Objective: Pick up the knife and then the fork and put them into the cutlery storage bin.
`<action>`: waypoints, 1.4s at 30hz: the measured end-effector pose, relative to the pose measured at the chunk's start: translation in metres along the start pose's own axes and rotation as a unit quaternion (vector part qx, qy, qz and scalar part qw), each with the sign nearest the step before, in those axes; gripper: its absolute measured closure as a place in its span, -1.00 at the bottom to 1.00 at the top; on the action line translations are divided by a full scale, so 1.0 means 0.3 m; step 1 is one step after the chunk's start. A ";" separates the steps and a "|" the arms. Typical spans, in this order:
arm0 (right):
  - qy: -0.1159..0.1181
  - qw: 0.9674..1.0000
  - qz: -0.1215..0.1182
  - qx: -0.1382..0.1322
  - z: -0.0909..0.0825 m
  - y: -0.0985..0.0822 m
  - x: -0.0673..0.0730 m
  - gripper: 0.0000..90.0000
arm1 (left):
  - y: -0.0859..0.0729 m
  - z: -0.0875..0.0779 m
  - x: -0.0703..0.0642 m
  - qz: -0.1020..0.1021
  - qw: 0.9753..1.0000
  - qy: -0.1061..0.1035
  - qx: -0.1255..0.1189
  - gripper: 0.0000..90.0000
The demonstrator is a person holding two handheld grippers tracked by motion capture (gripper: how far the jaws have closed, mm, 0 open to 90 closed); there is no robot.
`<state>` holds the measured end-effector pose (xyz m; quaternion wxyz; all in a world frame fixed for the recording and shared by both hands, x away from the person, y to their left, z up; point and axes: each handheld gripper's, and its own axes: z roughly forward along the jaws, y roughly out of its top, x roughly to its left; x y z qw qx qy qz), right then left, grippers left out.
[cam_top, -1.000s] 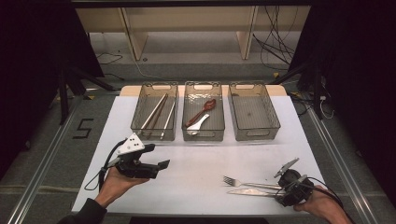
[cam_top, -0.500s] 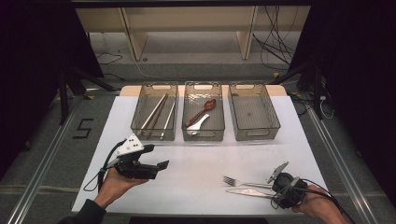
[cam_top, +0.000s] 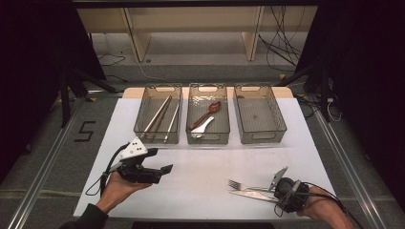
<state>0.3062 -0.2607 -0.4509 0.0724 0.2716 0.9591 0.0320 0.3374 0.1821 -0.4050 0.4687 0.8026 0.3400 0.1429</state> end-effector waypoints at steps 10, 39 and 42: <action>0.010 1.000 -0.024 0.004 0.001 0.025 0.004 0.65 | 0.000 -0.002 0.000 0.002 1.000 -0.001 0.000 -0.59; 0.026 0.996 -0.087 0.006 0.006 0.051 0.008 0.78 | 0.000 0.001 0.002 0.000 1.000 0.000 0.002 -0.58; 0.028 0.996 -0.086 0.005 0.005 0.049 0.004 0.79 | 0.000 0.000 0.002 -0.002 1.000 -0.001 0.001 -0.57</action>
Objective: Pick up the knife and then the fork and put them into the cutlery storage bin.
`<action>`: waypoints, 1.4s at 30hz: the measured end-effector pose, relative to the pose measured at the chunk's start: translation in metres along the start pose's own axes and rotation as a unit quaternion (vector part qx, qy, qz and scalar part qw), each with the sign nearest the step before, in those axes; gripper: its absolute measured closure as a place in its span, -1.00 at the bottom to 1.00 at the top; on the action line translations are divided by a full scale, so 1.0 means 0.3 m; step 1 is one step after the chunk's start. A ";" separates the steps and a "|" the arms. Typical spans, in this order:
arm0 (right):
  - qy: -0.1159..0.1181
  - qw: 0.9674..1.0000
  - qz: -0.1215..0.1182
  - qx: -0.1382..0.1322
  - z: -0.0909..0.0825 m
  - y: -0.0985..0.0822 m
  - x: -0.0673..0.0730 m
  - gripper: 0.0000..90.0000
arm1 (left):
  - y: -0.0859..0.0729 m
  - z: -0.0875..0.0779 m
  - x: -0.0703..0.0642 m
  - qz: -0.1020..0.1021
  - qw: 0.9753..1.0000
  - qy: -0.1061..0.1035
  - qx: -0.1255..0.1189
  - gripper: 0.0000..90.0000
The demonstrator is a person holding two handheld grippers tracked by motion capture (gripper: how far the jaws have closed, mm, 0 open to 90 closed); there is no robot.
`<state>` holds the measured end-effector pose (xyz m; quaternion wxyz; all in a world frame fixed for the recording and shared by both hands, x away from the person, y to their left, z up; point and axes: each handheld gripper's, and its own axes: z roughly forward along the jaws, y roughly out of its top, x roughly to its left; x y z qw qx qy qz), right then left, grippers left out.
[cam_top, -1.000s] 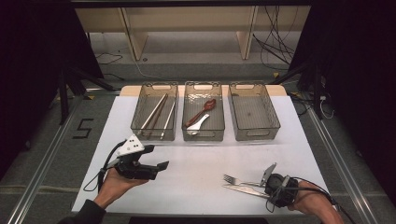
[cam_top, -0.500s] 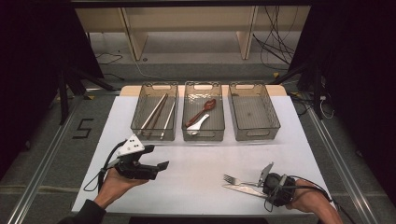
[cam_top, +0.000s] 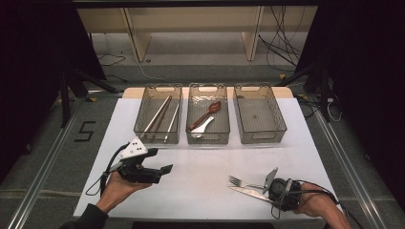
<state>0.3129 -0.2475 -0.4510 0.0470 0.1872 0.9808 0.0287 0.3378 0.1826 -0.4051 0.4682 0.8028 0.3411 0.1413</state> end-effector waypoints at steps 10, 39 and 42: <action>0.010 1.000 0.012 -0.017 -0.005 0.000 0.005 0.79 | -0.001 0.000 0.004 0.000 1.000 -0.001 0.001 -0.57; 0.039 0.971 0.156 -0.179 -0.101 -0.044 -0.090 0.79 | -0.001 -0.008 0.012 -0.009 1.000 -0.001 -0.008 -0.57; 0.042 0.962 0.172 -0.206 -0.118 -0.053 -0.119 0.79 | -0.001 -0.012 0.015 -0.015 1.000 -0.001 -0.016 -0.58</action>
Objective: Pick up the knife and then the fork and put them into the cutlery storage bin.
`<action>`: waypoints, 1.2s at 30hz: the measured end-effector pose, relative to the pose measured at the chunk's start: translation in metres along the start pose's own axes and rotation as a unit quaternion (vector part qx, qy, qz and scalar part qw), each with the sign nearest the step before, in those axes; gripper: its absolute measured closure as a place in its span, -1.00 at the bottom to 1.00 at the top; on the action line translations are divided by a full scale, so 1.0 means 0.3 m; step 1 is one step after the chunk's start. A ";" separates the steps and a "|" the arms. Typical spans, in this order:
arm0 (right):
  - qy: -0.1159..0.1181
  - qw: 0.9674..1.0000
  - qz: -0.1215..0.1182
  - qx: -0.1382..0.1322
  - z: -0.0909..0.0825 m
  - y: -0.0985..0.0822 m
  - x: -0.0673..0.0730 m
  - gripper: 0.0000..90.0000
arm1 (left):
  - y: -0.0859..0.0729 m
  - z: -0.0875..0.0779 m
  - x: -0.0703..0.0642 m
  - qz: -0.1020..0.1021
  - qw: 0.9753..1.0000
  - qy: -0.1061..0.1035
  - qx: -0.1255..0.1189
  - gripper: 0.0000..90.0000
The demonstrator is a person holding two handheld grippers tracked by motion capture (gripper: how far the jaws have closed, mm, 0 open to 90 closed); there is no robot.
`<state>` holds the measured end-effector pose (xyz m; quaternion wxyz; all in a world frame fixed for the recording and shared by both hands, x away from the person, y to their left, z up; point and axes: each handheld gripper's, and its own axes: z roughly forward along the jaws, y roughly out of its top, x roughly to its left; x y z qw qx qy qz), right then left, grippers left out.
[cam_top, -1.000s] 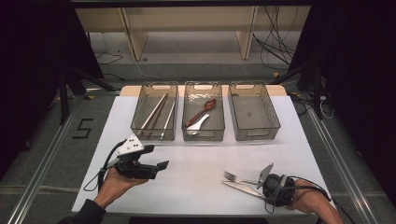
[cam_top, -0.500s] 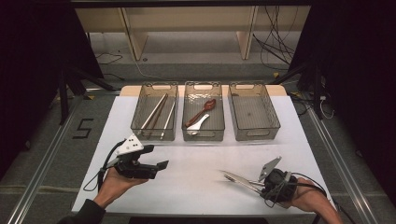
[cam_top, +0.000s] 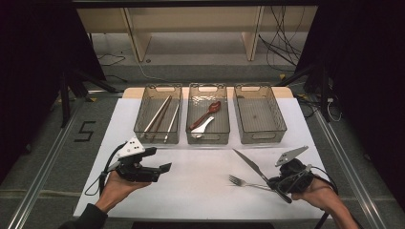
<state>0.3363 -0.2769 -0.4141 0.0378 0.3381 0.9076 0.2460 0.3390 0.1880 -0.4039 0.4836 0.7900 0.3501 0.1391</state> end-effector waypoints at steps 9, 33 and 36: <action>-0.019 0.997 0.042 -0.069 -0.049 0.062 -0.080 0.79 | 0.000 -0.019 0.003 -0.003 1.000 0.004 -0.019 -0.63; -0.058 0.981 0.124 -0.136 -0.071 0.300 -0.260 0.79 | -0.017 -0.064 0.029 -0.026 0.999 0.016 -0.039 -0.65; -0.063 0.980 0.129 -0.135 -0.070 0.327 -0.272 0.79 | -0.019 -0.065 0.030 -0.027 0.999 0.017 -0.040 -0.65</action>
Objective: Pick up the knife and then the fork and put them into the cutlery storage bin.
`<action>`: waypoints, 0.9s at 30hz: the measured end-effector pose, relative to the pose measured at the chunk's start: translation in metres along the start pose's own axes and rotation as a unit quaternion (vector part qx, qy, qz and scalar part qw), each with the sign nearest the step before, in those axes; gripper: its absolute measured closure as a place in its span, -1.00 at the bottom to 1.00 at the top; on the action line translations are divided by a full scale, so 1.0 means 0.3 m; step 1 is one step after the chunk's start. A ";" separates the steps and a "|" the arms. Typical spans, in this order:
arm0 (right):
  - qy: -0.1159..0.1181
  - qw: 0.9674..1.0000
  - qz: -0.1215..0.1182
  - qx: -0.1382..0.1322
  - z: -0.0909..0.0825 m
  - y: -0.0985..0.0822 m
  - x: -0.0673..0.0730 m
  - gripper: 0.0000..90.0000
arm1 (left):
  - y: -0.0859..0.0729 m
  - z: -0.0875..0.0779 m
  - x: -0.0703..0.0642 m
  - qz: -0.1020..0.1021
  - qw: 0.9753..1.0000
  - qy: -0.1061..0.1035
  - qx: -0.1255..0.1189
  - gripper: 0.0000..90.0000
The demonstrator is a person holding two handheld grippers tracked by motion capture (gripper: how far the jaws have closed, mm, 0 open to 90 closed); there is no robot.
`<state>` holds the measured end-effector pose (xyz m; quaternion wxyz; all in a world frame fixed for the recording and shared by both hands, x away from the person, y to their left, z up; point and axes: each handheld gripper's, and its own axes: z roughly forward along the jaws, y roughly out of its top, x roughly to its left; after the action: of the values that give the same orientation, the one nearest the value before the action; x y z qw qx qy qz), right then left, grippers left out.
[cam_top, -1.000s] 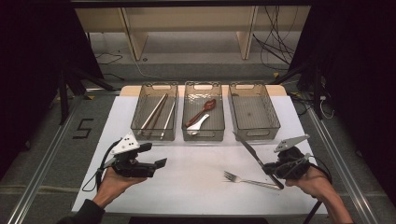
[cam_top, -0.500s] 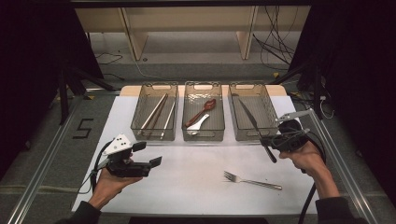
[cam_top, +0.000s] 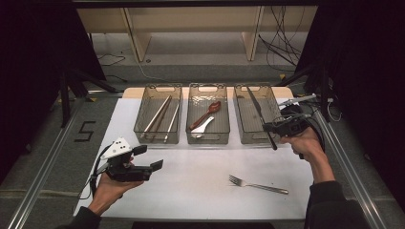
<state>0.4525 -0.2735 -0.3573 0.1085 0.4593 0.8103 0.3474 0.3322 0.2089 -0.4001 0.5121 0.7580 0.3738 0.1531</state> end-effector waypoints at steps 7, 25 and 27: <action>-0.007 1.000 0.022 -0.007 0.029 0.069 -0.014 0.79 | -0.002 -0.005 0.004 0.002 1.000 0.006 -0.002 -0.65; -0.036 0.997 0.066 -0.010 0.110 0.186 -0.043 0.79 | -0.002 -0.007 0.004 0.002 1.000 0.006 -0.005 -0.65; -0.043 0.997 0.070 -0.009 0.122 0.190 -0.044 0.79 | -0.002 -0.007 0.003 0.003 1.000 0.006 -0.005 -0.65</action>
<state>0.5162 -0.2482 -0.3483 0.1227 0.5281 0.7677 0.3415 0.3313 0.2110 -0.4000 0.5130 0.7559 0.3738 0.1605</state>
